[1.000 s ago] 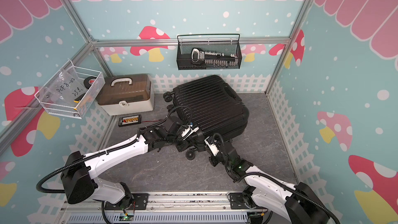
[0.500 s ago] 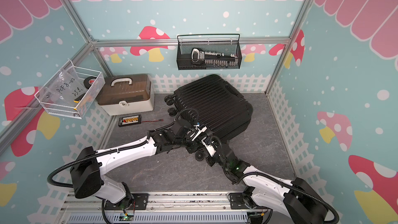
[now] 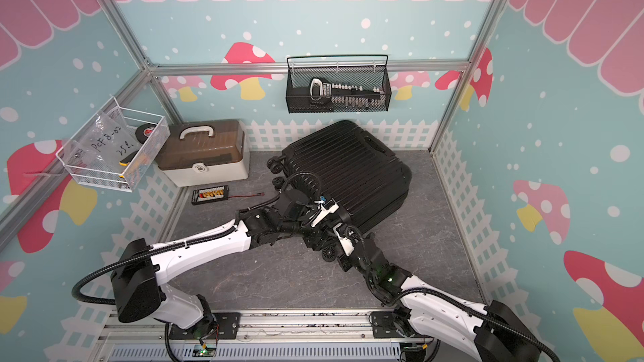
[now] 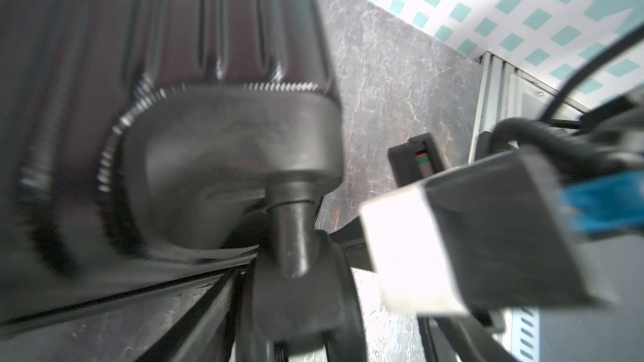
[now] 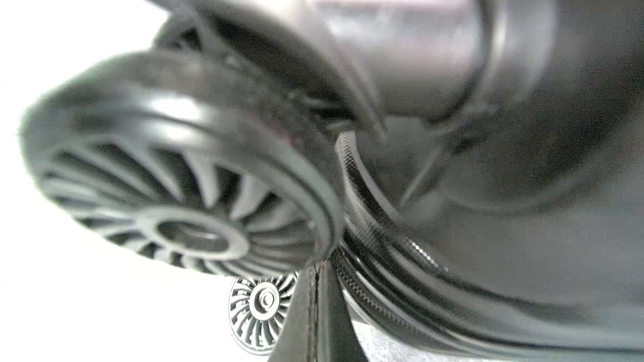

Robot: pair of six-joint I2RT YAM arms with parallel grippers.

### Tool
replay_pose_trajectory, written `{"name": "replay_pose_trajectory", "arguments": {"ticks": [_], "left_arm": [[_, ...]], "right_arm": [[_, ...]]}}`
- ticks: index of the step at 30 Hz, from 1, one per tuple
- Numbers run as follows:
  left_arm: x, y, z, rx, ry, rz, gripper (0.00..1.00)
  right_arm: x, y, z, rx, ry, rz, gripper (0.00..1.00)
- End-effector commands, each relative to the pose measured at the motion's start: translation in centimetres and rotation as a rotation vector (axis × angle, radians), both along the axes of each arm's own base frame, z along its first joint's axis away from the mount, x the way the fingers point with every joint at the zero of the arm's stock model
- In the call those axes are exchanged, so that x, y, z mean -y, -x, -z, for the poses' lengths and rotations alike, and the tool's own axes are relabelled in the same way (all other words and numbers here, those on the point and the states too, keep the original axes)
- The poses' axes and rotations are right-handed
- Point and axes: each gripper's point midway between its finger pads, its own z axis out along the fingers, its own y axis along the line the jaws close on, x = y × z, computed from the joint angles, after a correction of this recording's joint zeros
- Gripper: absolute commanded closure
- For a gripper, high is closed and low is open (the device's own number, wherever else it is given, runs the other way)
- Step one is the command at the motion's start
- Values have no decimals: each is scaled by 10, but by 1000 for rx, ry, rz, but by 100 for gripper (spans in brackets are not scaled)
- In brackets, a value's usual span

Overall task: Close the suitcase zippers
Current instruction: Zip the zipper on the suitcase.

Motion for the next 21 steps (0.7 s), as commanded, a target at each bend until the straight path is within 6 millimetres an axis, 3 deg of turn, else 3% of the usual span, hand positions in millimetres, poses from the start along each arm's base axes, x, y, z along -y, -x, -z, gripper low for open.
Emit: {"name": "replay_pose_trajectory", "arguments": {"ticks": [1, 10, 16, 21], "left_arm": [[-15, -29, -50, 105, 75, -66, 22], [-111, -126, -81, 213, -6, -380, 21], [-173, -186, -69, 231, -127, -461, 21], [-193, -223, -52, 207, -140, -423, 21]], "right_arm": [[5, -5, -7, 34, -4, 44, 100], [5, -6, 0, 20, 17, 44, 100], [3, -5, -1, 22, 14, 32, 100], [2, -5, -1, 22, 14, 31, 100]]}}
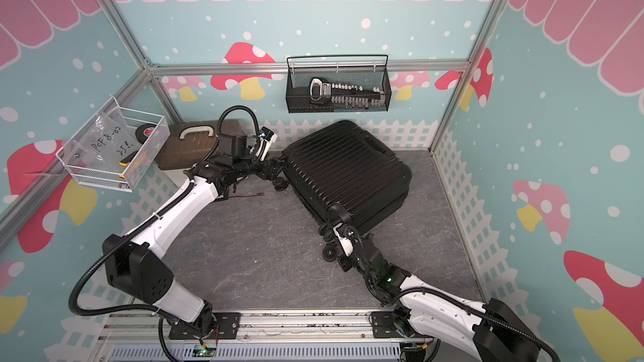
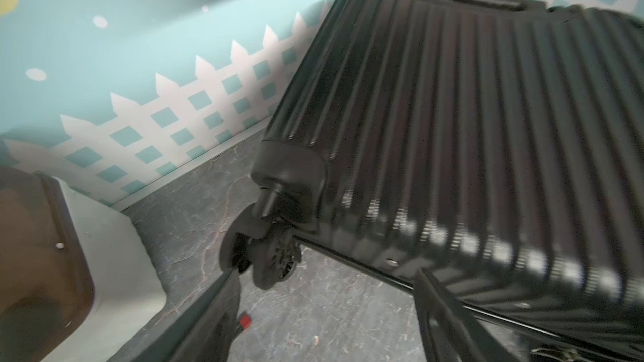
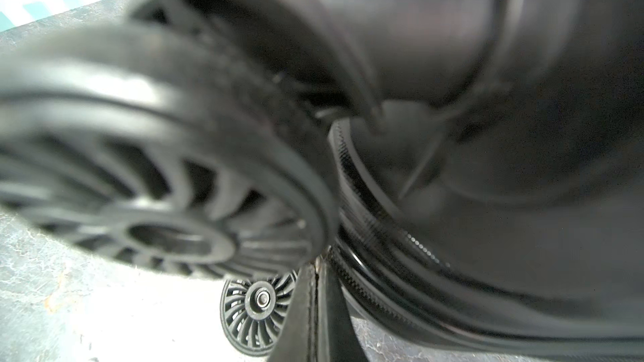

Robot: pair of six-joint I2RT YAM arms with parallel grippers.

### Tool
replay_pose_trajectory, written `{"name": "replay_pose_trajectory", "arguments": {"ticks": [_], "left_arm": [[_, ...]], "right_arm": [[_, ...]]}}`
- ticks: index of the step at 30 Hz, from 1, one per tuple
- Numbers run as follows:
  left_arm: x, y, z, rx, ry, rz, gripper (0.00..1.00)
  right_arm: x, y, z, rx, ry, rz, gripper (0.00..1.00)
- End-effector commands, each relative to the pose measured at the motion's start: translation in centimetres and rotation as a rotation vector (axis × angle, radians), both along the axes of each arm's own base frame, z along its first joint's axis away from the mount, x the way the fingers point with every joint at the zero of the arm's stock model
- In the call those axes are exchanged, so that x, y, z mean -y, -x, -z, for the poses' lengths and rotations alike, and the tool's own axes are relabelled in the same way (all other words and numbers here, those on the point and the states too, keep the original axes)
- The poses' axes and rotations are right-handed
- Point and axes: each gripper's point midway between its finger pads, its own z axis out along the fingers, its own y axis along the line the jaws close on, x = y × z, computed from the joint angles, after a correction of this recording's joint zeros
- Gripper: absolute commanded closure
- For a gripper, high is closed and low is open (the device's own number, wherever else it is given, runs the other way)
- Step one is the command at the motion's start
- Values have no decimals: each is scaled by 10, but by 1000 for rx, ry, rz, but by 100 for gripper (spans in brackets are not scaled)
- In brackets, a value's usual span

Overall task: Close the suitcase zippers
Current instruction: Zip the zipper on the suitcase.

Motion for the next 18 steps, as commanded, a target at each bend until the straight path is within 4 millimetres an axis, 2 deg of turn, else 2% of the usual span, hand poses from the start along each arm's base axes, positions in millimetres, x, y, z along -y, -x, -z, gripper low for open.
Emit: {"name": "replay_pose_trajectory", "arguments": {"ticks": [1, 12, 18], "left_arm": [[-2, -10, 21, -38, -51, 93, 20], [-5, -58, 64, -56, -131, 144, 20], [-1, -59, 91, -108, -185, 144, 28]], "right_arm": [[0, -4, -6, 30, -3, 8, 100], [1, -3, -8, 37, -6, 13, 100], [3, -4, -9, 42, -4, 19, 100]]}}
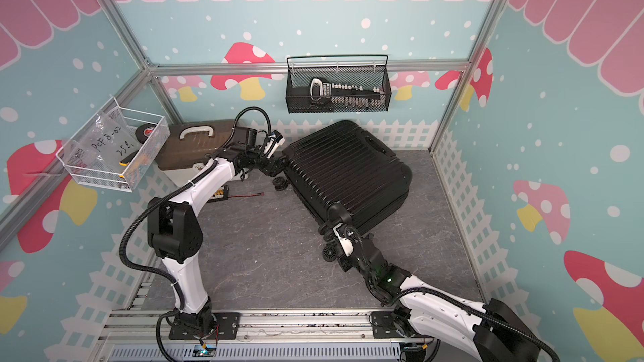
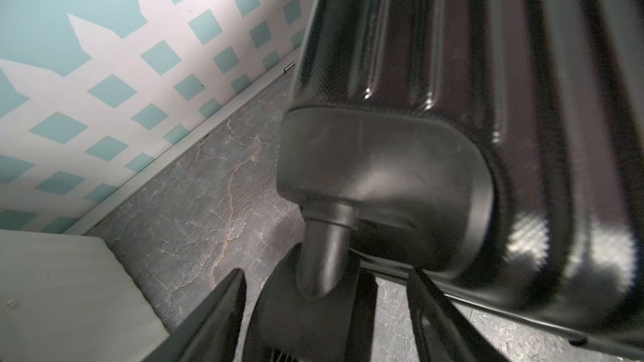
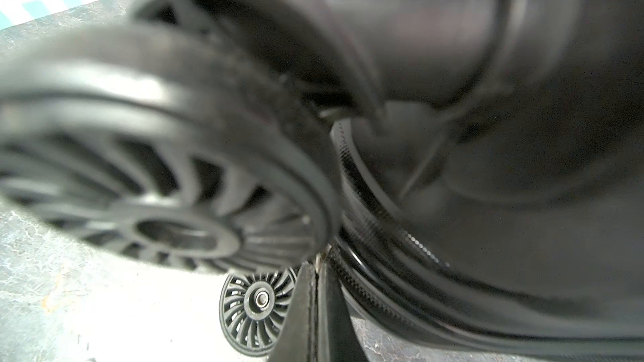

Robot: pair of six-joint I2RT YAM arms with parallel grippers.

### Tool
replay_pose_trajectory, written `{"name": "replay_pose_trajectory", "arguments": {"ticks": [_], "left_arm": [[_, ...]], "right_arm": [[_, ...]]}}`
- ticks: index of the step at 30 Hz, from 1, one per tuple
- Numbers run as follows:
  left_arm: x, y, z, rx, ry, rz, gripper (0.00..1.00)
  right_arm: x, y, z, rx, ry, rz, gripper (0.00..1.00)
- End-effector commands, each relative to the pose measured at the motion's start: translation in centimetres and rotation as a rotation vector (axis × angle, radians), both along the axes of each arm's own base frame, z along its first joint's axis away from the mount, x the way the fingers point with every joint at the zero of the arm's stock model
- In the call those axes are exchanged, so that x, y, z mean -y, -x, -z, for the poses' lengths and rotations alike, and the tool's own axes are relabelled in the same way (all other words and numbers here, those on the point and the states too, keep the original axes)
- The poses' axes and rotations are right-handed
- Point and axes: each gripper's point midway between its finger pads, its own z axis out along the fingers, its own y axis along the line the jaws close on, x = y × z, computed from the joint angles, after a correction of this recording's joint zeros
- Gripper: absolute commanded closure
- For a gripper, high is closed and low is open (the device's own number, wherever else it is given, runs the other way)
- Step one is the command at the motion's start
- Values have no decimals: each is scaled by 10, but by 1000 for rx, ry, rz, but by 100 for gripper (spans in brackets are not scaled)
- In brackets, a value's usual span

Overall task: Close the suitcase zippers
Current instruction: Zip the zipper on the suitcase.

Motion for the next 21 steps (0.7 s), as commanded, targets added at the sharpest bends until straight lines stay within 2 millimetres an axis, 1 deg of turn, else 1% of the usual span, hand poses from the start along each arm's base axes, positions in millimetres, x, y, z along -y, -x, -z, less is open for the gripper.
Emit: {"name": "replay_pose_trajectory", "arguments": {"ticks": [1, 3, 7, 9, 10, 11, 13, 15, 18, 21], "left_arm": [[5, 4, 12, -5, -68, 37, 28], [3, 6, 18, -3, -109, 34, 28], [-4, 6, 16, 24, -140, 4, 29], [-4, 8, 15, 30, -136, 8, 34], [-5, 9, 16, 27, -141, 6, 39], [-7, 9, 17, 23, -147, -7, 48], [-13, 8, 15, 14, -155, -49, 60], [-15, 14, 10, 1, -145, -71, 65], [-16, 28, -3, 6, -127, -100, 66], [-22, 44, -12, -17, -78, -186, 66]], "right_arm": [[3, -3, -8, 36, -7, 20, 100], [3, -3, -7, 36, -4, 19, 100], [2, -4, -7, 37, 1, 17, 100], [2, -4, -7, 36, 3, 18, 100], [2, -4, -6, 34, 5, 19, 100], [2, -4, -6, 34, 4, 19, 100], [3, -4, -5, 32, 5, 22, 100], [4, -5, -6, 36, 3, 28, 100], [6, -7, -9, 50, 1, 46, 100], [12, -10, -15, 73, -5, 82, 100]]}}
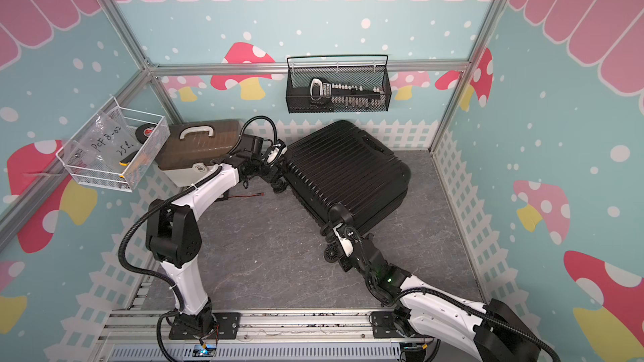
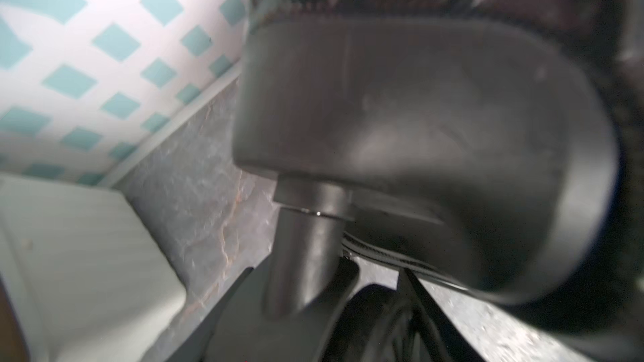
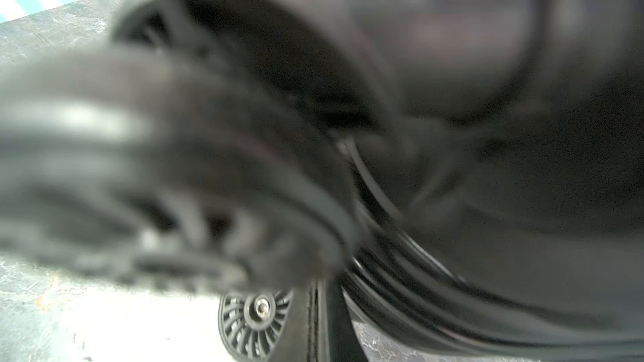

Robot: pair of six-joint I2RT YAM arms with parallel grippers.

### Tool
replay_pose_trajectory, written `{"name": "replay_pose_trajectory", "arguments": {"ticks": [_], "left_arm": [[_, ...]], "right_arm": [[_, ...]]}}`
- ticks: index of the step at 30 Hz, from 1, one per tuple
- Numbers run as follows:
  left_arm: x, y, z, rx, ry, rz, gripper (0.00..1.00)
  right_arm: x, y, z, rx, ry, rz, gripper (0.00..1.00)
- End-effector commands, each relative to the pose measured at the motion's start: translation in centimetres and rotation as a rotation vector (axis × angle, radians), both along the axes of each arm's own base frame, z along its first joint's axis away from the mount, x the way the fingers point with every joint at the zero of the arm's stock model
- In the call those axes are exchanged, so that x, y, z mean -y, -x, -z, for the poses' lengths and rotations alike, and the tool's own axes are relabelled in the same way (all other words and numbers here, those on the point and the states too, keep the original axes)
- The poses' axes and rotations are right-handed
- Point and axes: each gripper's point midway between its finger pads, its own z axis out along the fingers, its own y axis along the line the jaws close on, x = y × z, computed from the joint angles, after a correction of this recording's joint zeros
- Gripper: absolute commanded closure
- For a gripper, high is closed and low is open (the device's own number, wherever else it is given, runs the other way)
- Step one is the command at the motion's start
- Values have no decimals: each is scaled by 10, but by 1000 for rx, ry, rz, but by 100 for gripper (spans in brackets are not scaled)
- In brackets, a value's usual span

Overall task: Close the suitcase zippers
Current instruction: Zip the zipper on the suitcase.

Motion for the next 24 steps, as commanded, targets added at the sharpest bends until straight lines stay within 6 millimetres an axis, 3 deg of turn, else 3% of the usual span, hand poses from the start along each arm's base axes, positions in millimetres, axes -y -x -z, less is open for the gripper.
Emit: {"name": "replay_pose_trajectory", "arguments": {"ticks": [1, 6, 16, 24], "left_arm": [[-12, 26, -33, 8, 55, -107, 66], [-14, 65, -30, -51, 139, -181, 67], [1, 148, -12, -162, 265, -310, 69], [25, 197, -14, -191, 423, -282, 70]], "right_arm": [[15, -8, -7, 62, 0, 83, 100], [28, -11, -9, 82, 7, 151, 100], [54, -17, -10, 100, 30, 289, 100], [53, -18, -12, 102, 40, 288, 100]]}}
